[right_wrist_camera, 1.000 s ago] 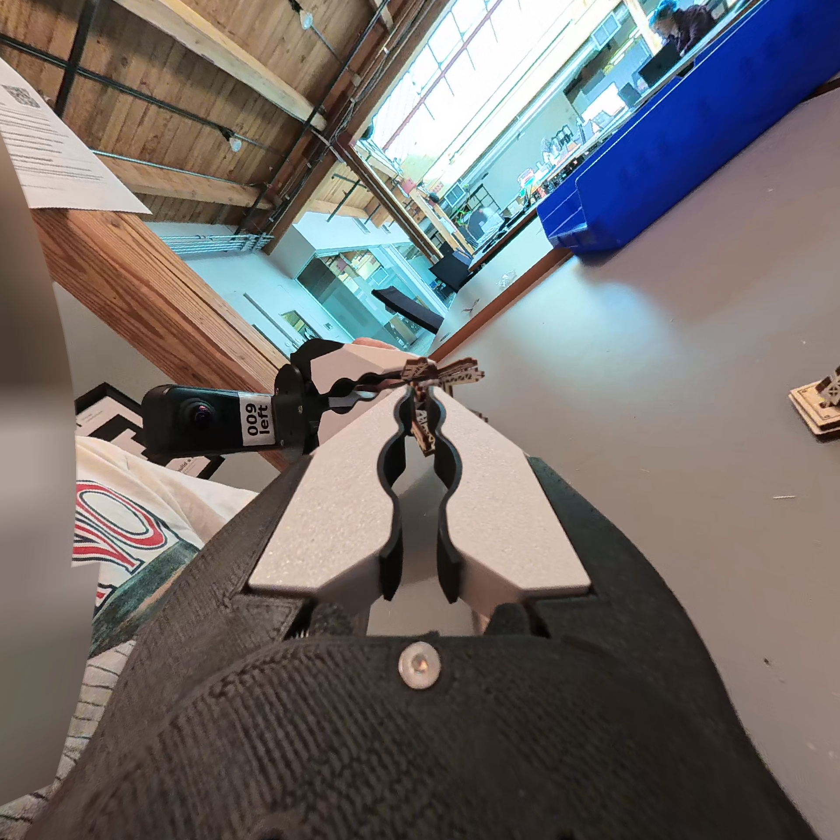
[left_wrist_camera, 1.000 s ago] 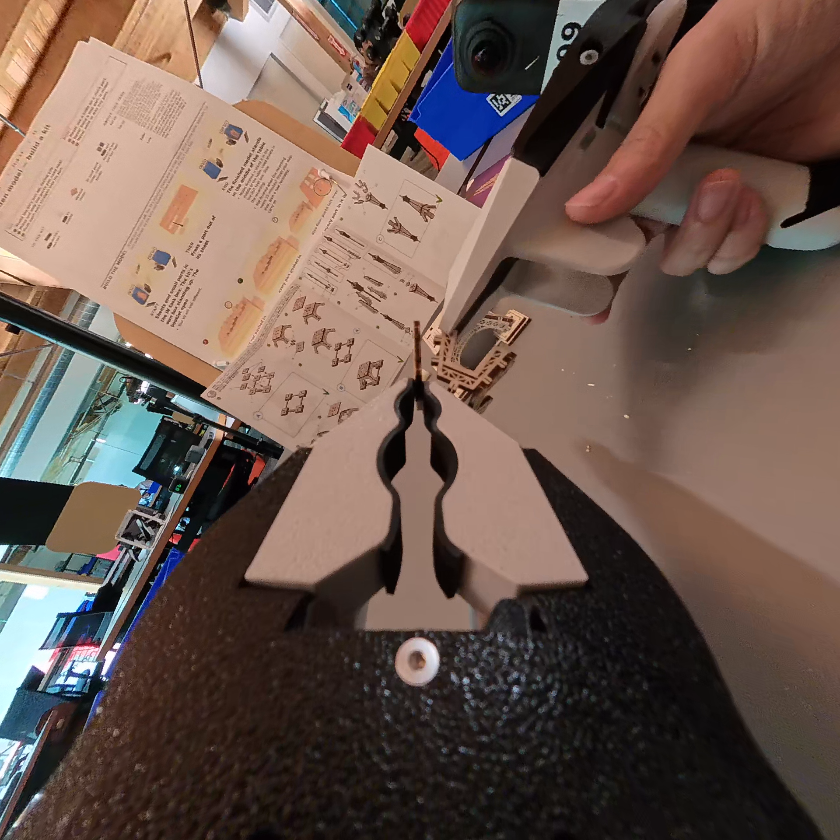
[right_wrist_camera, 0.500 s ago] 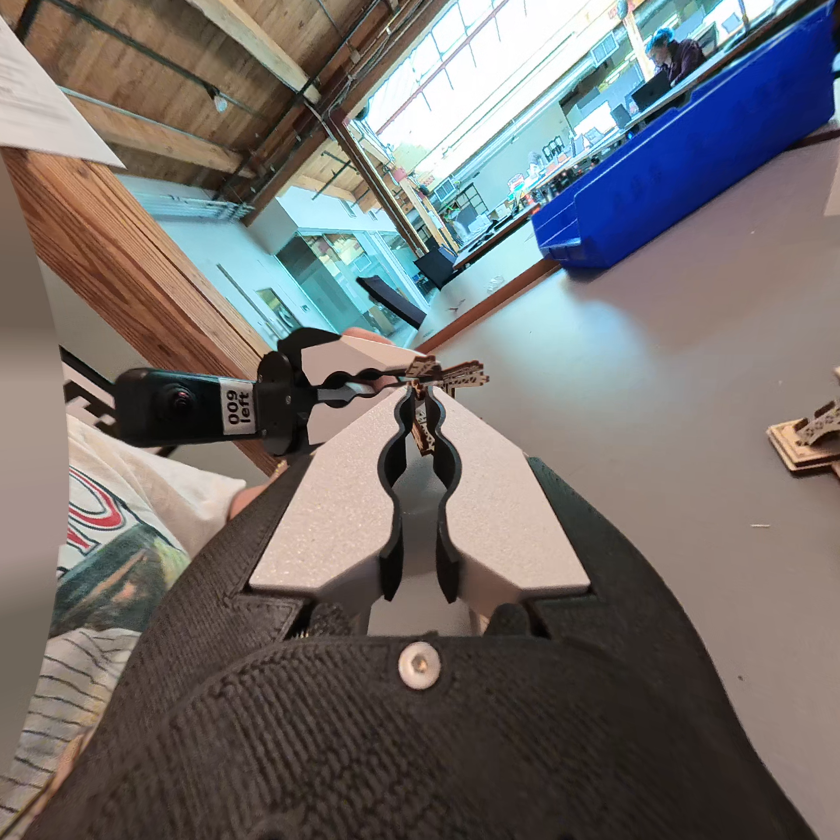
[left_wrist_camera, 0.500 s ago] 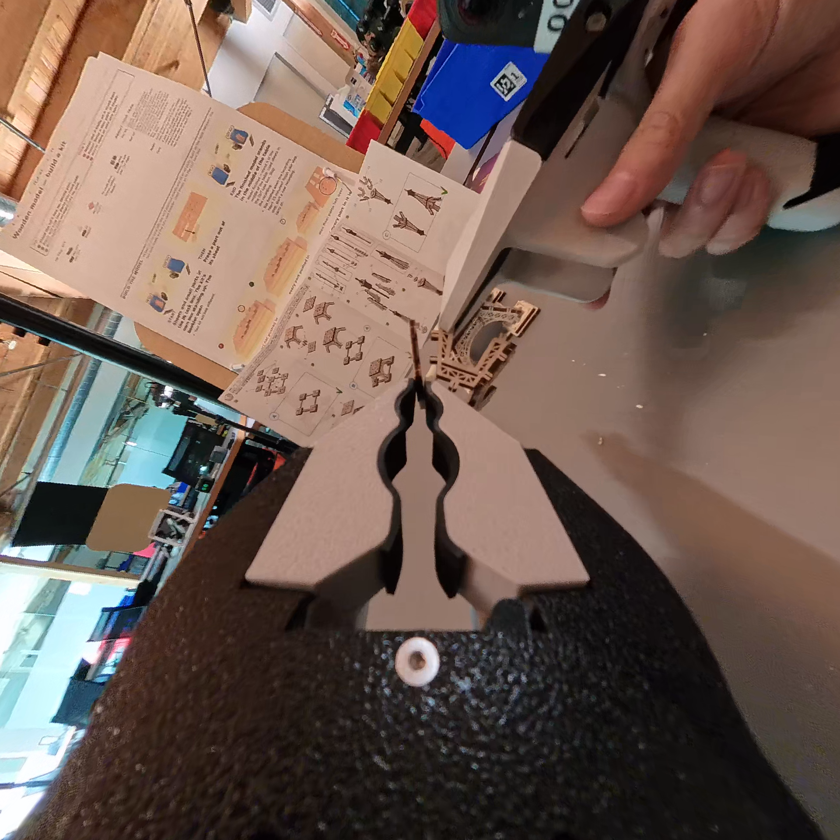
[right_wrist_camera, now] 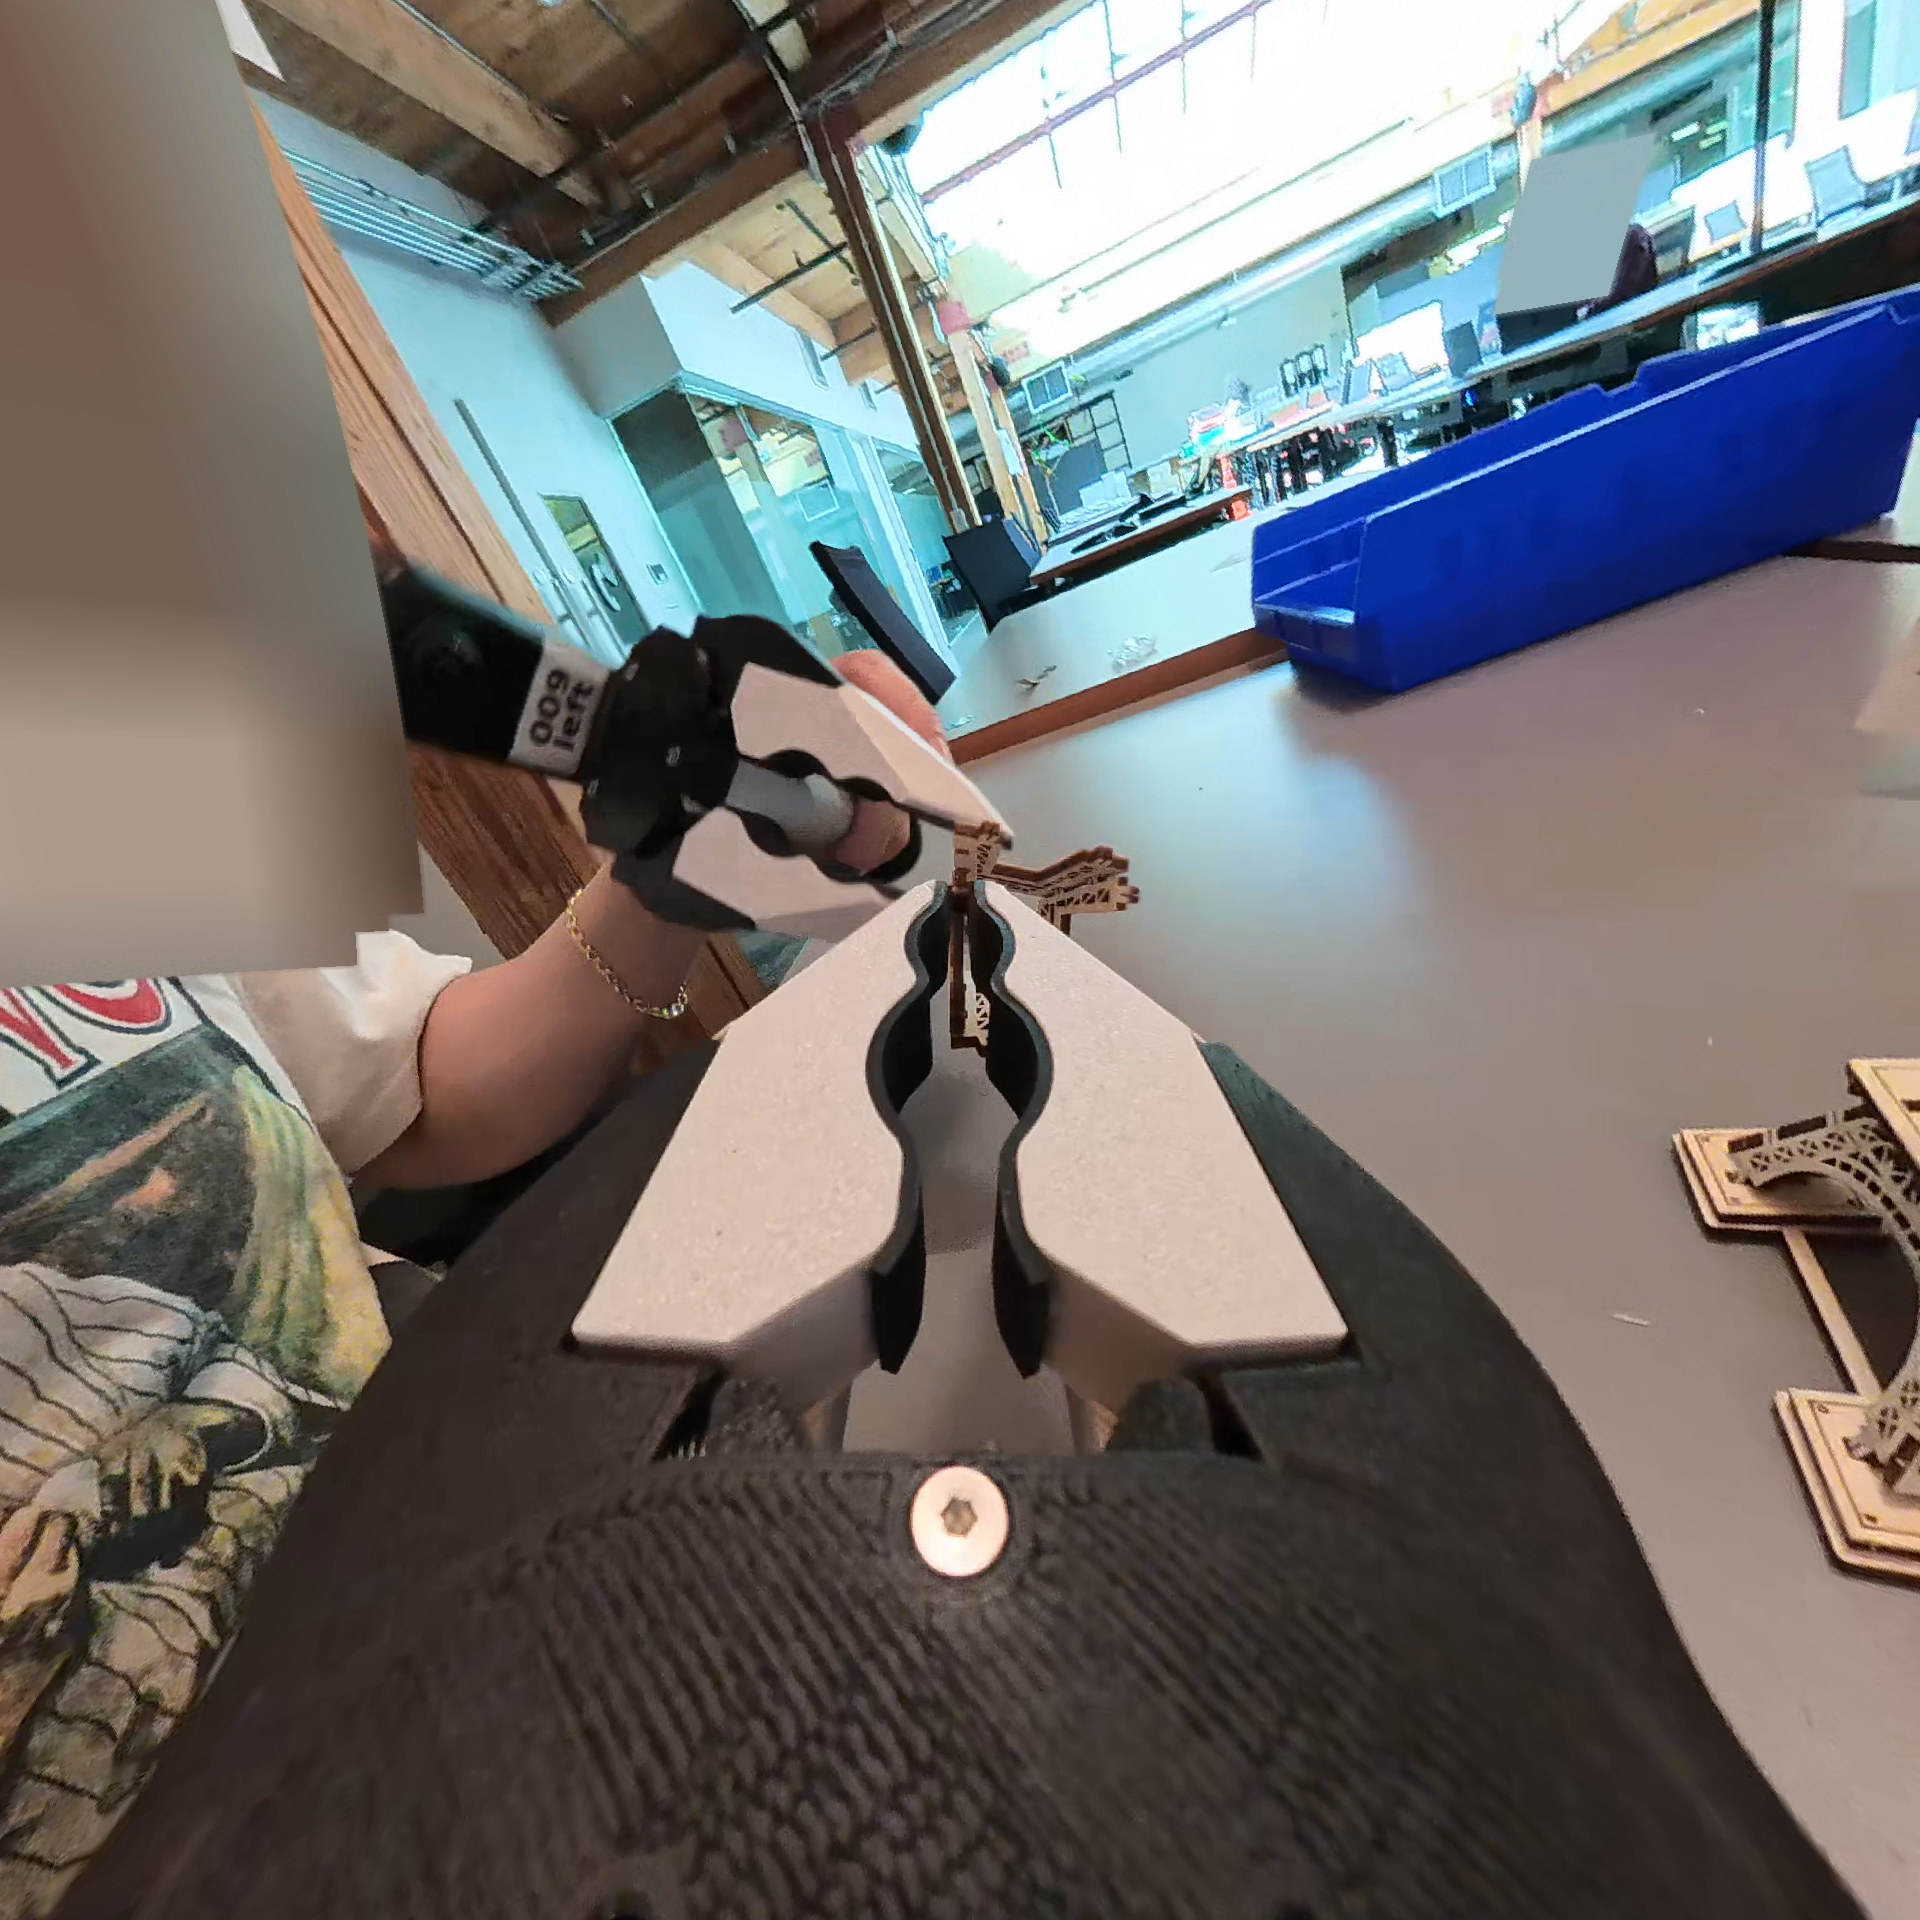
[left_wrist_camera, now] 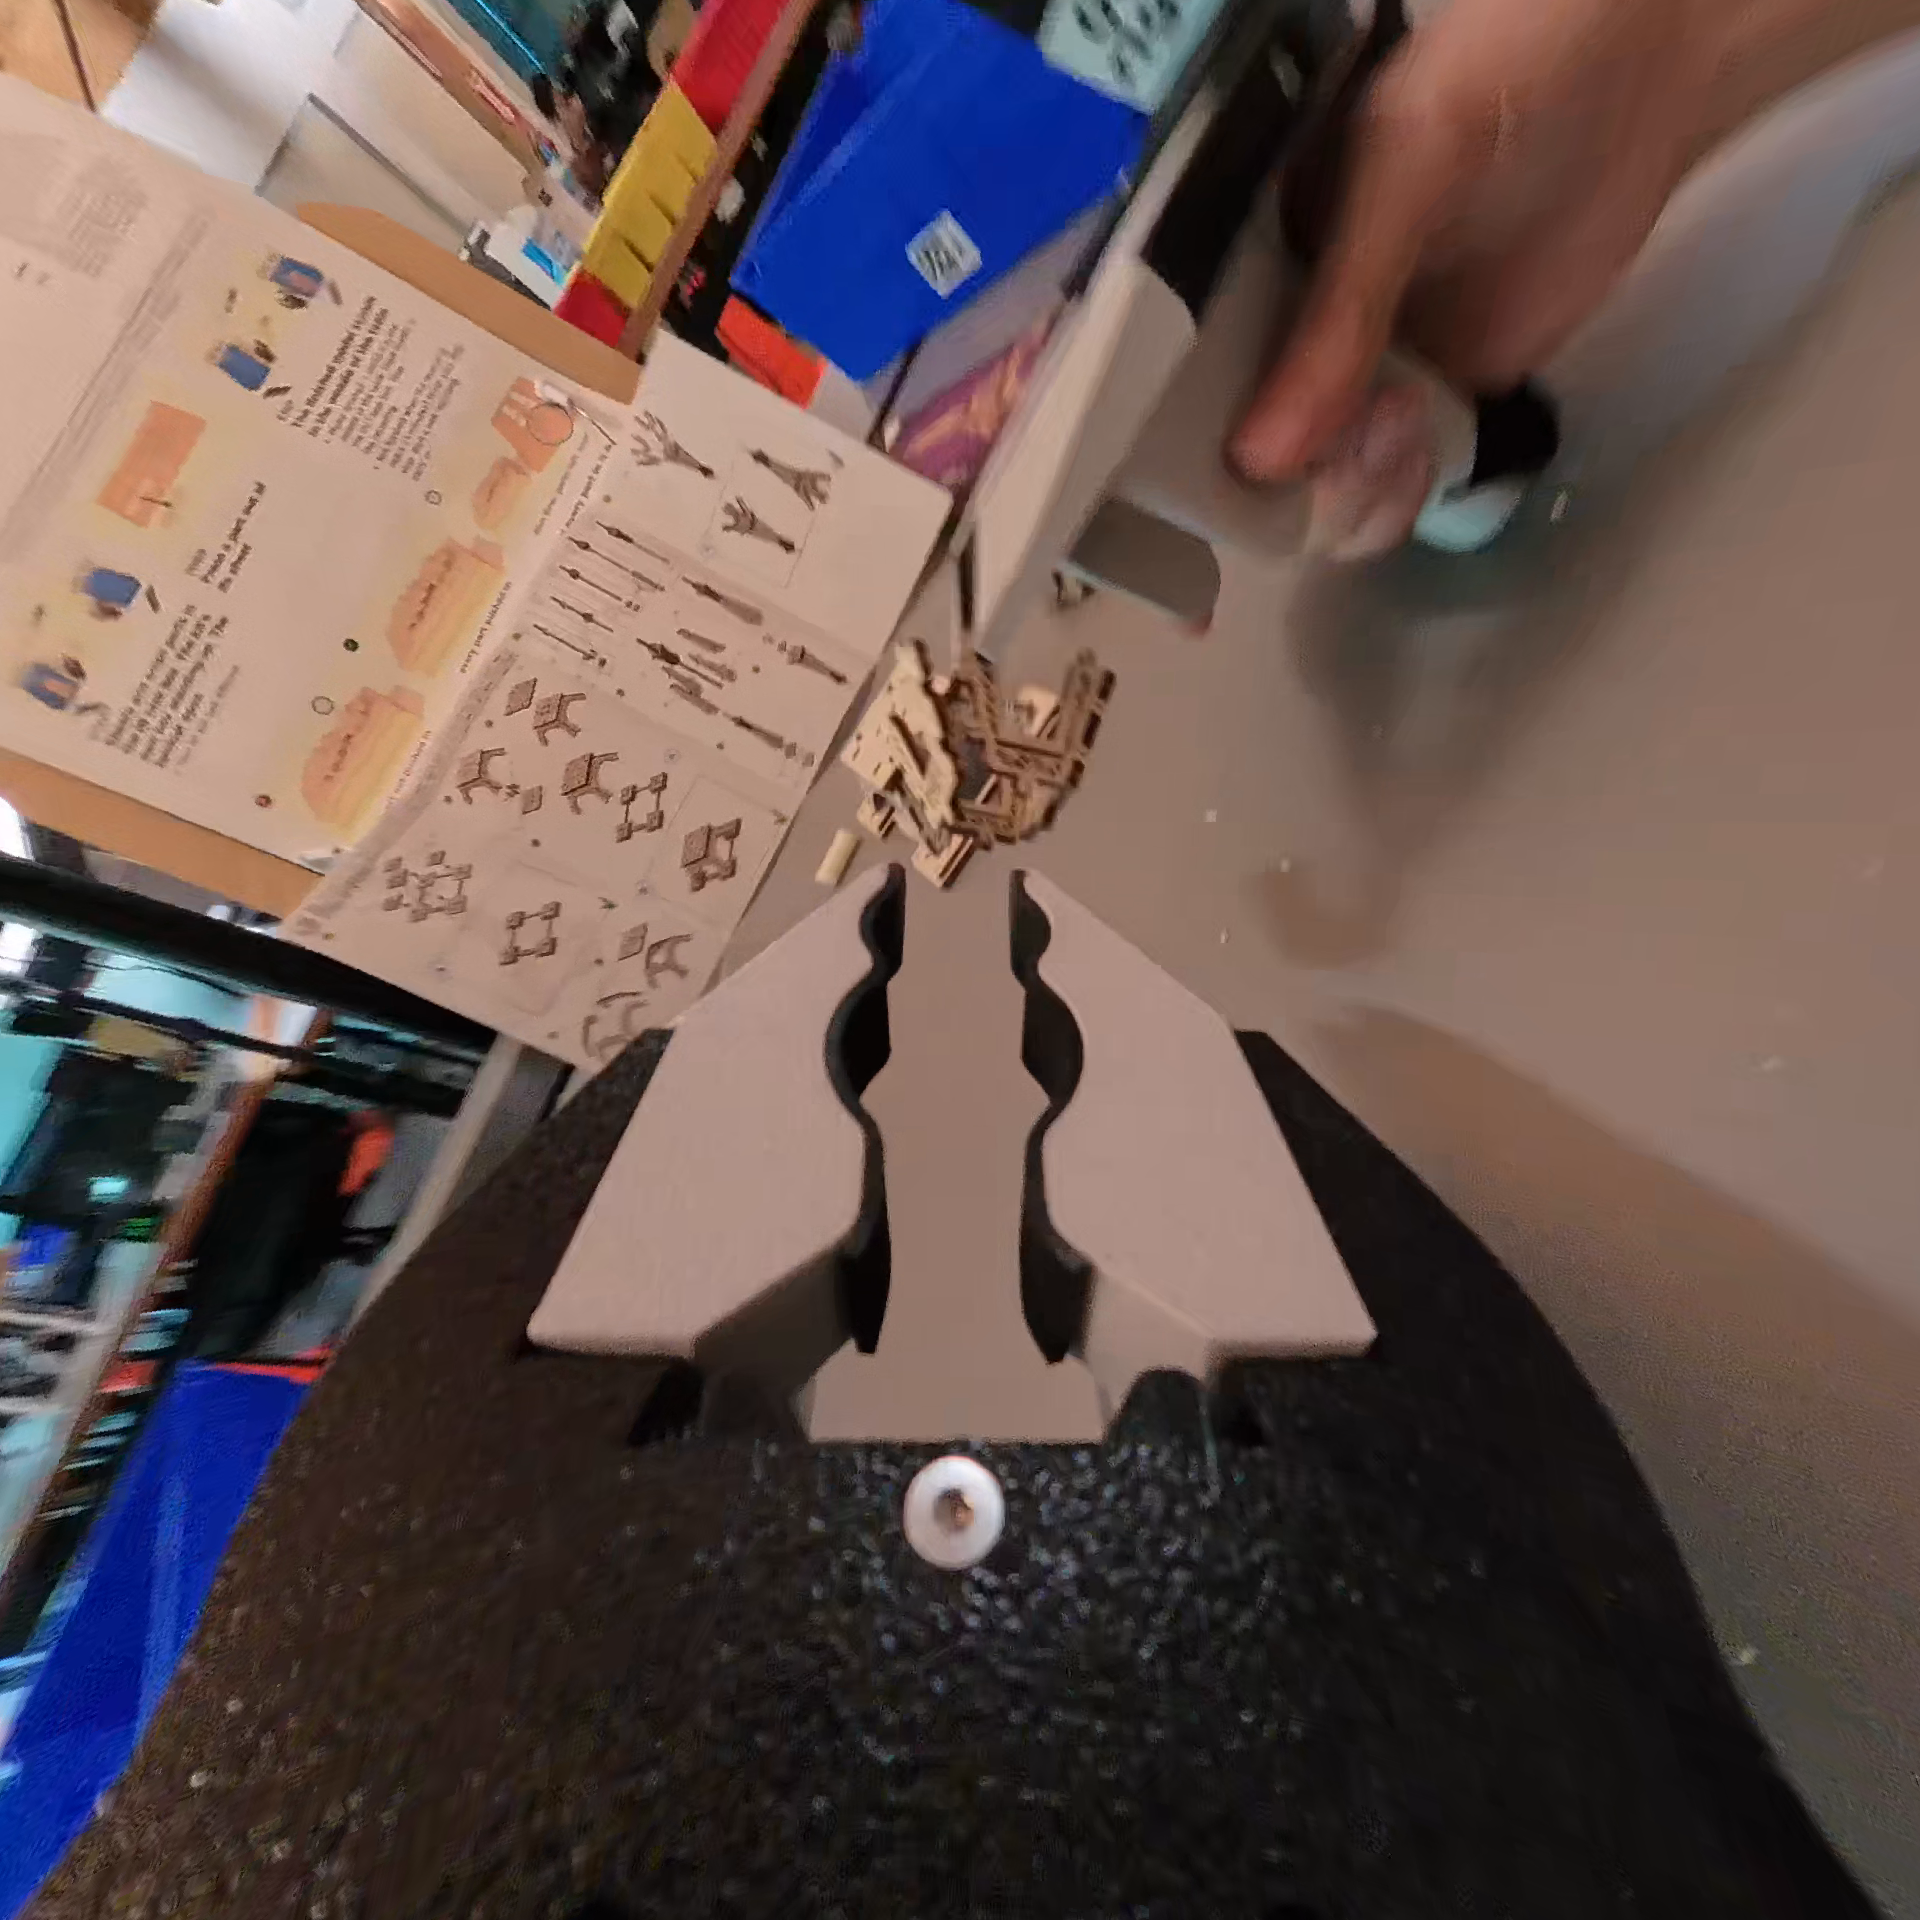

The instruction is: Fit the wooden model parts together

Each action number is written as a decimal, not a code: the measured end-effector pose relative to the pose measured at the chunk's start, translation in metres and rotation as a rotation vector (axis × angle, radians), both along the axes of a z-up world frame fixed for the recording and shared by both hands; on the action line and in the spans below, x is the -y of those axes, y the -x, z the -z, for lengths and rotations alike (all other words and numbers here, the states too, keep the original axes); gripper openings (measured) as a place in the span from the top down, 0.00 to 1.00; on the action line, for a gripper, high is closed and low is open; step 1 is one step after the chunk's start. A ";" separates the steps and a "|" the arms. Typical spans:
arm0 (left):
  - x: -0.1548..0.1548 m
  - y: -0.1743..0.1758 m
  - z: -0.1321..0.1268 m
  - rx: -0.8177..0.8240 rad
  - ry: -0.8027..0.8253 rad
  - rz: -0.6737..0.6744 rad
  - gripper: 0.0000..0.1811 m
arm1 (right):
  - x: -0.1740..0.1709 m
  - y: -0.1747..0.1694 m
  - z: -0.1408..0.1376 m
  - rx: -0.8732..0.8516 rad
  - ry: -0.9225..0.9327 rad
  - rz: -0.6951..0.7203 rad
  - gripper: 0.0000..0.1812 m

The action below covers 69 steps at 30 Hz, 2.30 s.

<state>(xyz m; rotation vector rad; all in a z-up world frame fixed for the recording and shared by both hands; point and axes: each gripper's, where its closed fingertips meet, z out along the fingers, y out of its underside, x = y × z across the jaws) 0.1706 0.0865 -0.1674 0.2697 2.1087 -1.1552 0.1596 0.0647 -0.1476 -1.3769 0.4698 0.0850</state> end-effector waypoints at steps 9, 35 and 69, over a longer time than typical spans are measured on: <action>0.009 0.019 -0.018 -0.263 0.194 0.082 0.98 | -0.014 0.011 0.002 0.155 0.102 0.007 1.00; 0.022 0.017 -0.008 -0.254 0.168 0.032 0.96 | -0.012 0.010 0.003 0.277 0.163 0.059 1.00; 0.023 -0.008 -0.020 0.109 0.140 -0.173 0.94 | 0.013 -0.008 -0.017 0.412 0.152 0.267 0.92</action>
